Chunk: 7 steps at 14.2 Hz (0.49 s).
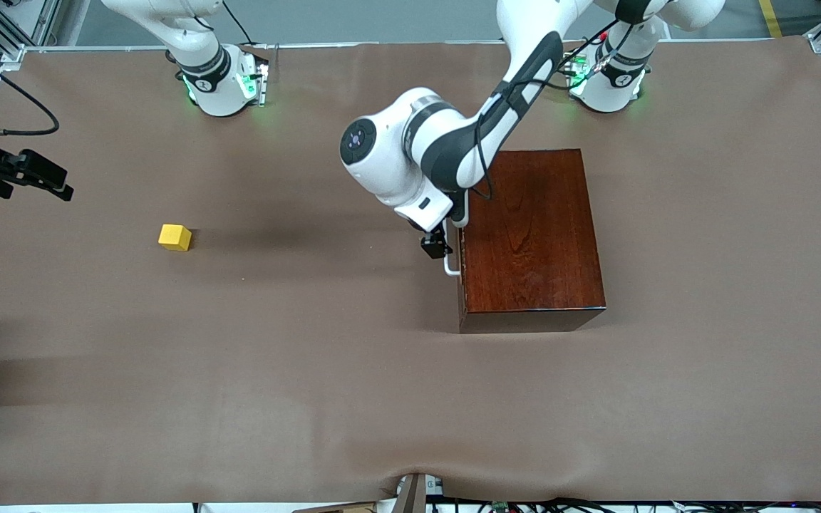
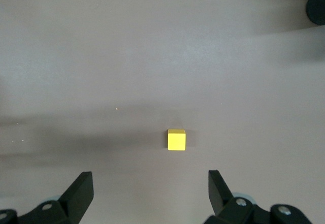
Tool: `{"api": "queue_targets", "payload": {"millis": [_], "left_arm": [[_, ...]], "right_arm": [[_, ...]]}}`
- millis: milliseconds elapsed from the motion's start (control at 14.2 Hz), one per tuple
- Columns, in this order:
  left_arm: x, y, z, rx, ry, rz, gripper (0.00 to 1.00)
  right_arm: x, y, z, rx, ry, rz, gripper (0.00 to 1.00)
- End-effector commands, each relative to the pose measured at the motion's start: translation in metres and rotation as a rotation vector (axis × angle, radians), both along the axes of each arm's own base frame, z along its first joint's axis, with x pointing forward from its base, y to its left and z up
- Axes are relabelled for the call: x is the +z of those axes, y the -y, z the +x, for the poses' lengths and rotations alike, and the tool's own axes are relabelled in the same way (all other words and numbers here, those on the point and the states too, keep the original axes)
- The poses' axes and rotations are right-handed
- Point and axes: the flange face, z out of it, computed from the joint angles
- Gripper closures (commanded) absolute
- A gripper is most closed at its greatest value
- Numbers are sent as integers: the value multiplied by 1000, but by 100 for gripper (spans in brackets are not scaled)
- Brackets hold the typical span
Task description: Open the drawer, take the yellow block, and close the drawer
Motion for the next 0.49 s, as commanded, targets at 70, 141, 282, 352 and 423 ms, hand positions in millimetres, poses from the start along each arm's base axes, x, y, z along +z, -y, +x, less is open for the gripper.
{"api": "queue_targets", "payload": {"millis": [70,141,282,352,423], "left_arm": [[76,-29,22,8,54,-55,0],[87,-47,36,16,50,-69,0],[99,-85,66,26,29,-84,0],[111,-111,83,35,30,-93,0],[123,-144,103,53,33,-100,0]], "right_arm": [[5,-1,1,-1,-1,-17,0],[5,-1,1,-1,-1,-17,0],[5,-1,1,-1,-1,-17,0],[5,-1,1,0,-1,-17,0],[5,-2,1,2,-1,-17,0]]}}
